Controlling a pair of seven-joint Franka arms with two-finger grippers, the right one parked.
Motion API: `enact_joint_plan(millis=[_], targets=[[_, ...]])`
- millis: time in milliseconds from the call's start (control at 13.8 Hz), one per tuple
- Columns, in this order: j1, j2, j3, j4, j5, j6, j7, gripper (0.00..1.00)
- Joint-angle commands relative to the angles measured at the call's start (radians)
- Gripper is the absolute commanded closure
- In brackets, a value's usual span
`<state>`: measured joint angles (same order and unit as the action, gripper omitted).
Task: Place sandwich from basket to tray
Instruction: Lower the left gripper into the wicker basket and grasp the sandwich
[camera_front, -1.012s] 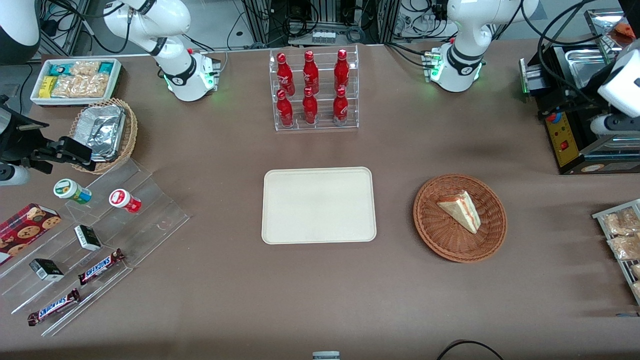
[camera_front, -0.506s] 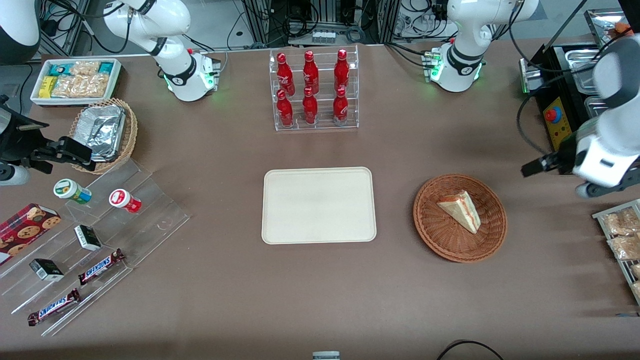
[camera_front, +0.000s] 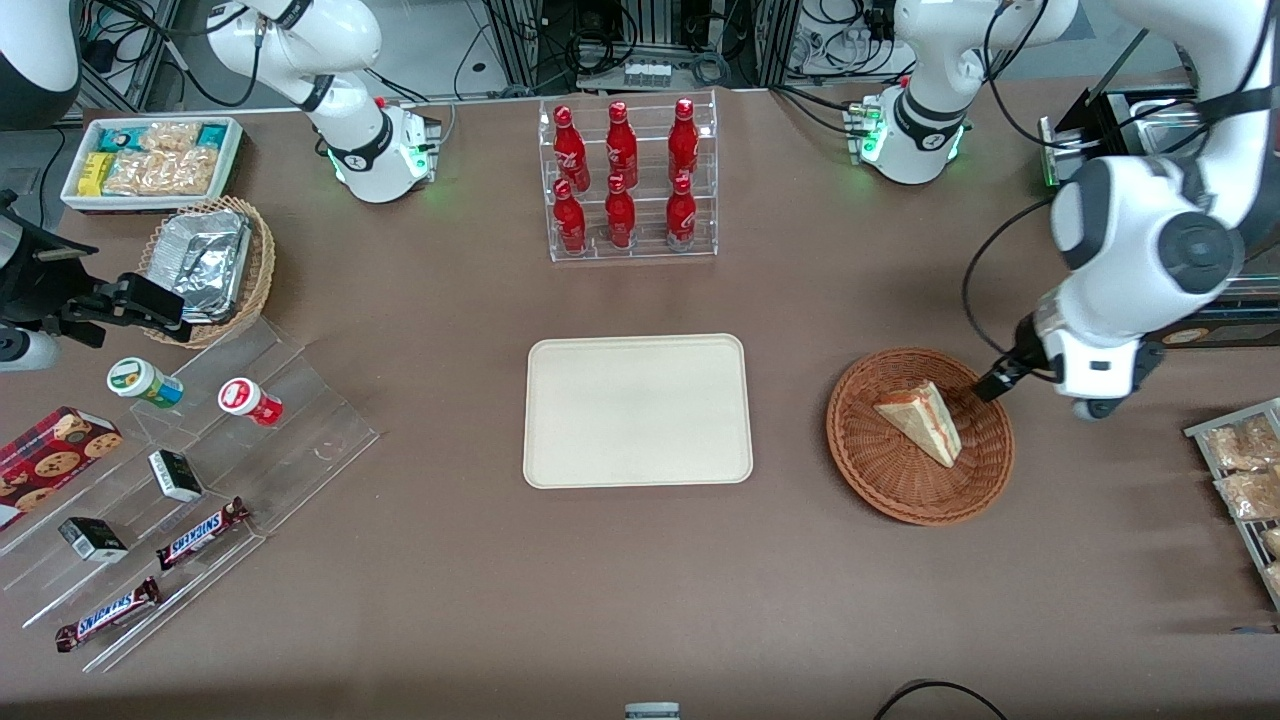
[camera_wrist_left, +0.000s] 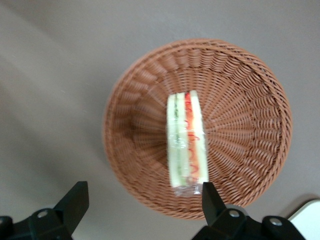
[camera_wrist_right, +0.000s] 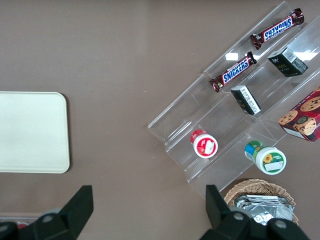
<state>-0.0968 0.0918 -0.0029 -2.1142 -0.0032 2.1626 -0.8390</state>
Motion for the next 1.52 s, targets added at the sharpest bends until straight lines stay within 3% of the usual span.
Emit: enact_joint_plan(millis=[0,506,578,651,723,795,1157,1301,1446], targets=[[-0.049,0.049,0.001,-0.059,0.0,0.141,-0.122,0.0],[-0.09,0.178,0.003,-0.082,0.015,0.304,-0.187,0.0],[-0.092,0.187,0.003,-0.082,0.014,0.31,-0.187,0.06],[-0.092,0.195,0.003,-0.081,0.014,0.31,-0.189,0.39],[-0.09,0.195,0.004,-0.078,0.015,0.31,-0.187,0.87],[-0.089,0.195,0.004,-0.072,0.015,0.309,-0.181,1.0],[-0.09,0.154,0.004,-0.012,0.117,0.142,-0.169,1.0],[-0.092,0.097,-0.018,0.049,0.123,-0.011,-0.147,1.0],[-0.092,0.092,-0.096,0.202,0.121,-0.226,-0.143,1.0]])
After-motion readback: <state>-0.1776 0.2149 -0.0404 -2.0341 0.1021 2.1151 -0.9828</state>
